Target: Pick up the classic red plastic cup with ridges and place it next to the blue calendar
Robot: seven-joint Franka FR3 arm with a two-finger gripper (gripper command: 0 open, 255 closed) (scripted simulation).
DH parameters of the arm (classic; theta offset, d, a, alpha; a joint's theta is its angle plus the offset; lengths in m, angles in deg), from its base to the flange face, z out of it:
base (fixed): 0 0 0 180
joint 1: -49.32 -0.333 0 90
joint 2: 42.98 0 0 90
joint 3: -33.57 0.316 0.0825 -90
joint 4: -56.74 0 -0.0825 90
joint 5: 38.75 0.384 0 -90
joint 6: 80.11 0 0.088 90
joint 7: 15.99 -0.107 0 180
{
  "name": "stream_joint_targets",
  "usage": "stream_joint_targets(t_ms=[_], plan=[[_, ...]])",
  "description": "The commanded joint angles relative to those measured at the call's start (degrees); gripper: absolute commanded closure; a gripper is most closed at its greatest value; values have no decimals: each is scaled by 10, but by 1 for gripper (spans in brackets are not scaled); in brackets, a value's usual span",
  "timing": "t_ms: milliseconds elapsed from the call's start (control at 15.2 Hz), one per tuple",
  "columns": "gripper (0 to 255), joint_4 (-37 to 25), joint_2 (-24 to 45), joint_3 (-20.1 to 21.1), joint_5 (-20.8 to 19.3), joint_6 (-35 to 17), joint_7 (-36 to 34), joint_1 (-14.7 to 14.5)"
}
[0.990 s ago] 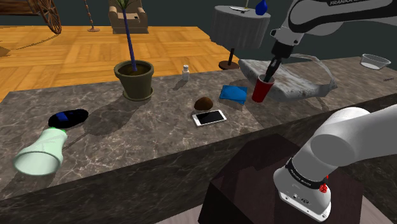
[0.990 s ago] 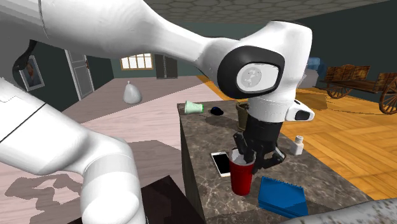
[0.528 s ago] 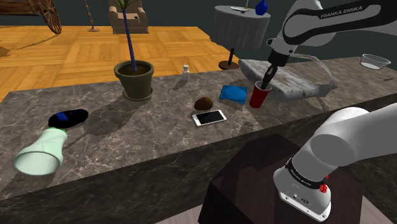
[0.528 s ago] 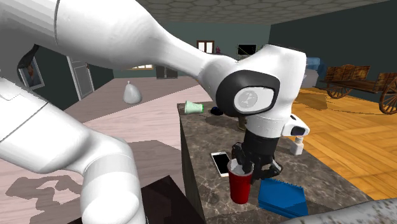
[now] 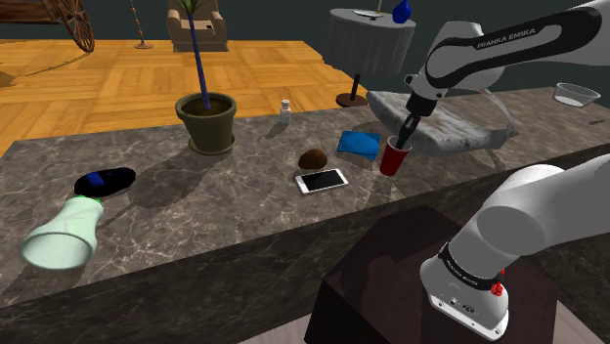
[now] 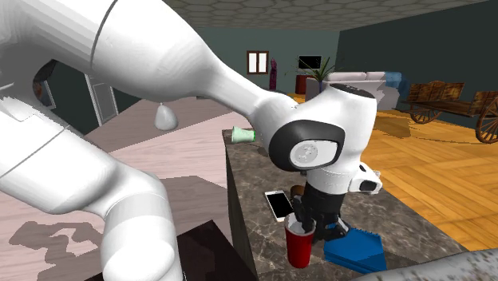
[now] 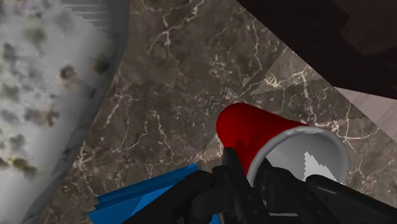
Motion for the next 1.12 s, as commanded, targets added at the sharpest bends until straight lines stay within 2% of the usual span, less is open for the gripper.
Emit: stream_joint_targets(t_ms=[0, 528, 594, 924, 1056], plan=[[255, 9, 11, -4, 0, -21, 3, -1], [255, 9, 11, -4, 0, -21, 3, -1], [0, 9, 11, -4, 0, -21, 3, -1], [0, 9, 11, -4, 0, -21, 3, -1], [0, -17, -10, 2, -1, 26, 0, 2]])
